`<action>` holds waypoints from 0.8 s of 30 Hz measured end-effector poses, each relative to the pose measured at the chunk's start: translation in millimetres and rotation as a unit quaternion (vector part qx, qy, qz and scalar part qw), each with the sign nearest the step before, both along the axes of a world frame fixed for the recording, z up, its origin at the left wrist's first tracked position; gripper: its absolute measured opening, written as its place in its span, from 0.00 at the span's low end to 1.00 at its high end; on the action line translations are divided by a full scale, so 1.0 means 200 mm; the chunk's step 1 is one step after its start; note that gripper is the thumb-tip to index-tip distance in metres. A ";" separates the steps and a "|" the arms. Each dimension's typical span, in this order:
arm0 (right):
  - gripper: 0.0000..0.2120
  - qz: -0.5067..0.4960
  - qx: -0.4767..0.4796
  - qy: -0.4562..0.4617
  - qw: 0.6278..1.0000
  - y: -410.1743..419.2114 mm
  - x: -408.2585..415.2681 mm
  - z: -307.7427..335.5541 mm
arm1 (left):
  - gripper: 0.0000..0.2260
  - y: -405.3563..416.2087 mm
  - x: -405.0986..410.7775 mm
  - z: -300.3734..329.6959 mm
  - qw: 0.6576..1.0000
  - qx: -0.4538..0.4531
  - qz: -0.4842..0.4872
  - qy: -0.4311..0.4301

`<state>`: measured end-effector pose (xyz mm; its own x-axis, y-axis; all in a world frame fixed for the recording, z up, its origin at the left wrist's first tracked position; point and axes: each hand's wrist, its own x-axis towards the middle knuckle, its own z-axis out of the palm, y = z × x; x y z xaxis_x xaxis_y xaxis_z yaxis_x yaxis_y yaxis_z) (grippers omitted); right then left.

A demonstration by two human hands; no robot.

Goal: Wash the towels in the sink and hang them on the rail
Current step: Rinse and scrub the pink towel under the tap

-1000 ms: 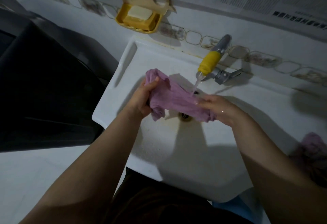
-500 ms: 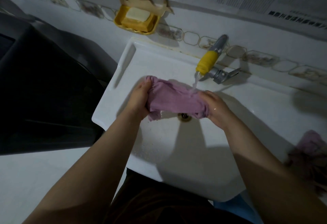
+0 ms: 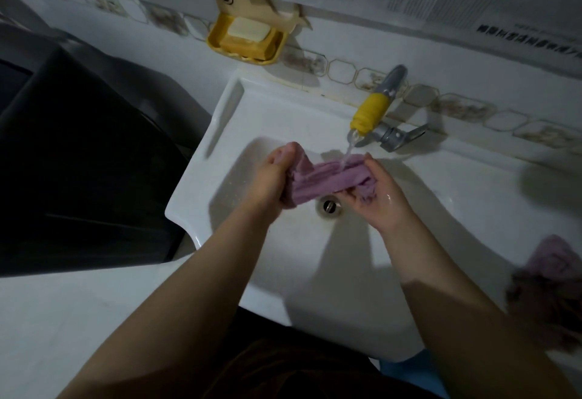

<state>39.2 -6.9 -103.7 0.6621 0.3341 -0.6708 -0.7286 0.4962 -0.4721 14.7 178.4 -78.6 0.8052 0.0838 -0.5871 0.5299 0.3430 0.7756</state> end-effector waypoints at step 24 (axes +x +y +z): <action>0.11 0.068 -0.273 -0.175 0.944 0.35 -0.08 0.17 | 0.14 -0.27 0.05 0.09 0.988 -0.073 0.103 0.093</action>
<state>22.8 62.8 -69.5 0.8505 0.1006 -0.5163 -0.5207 0.0227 -0.8534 24.5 124.0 -61.1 0.6565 0.1379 -0.7416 0.5659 0.5599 0.6051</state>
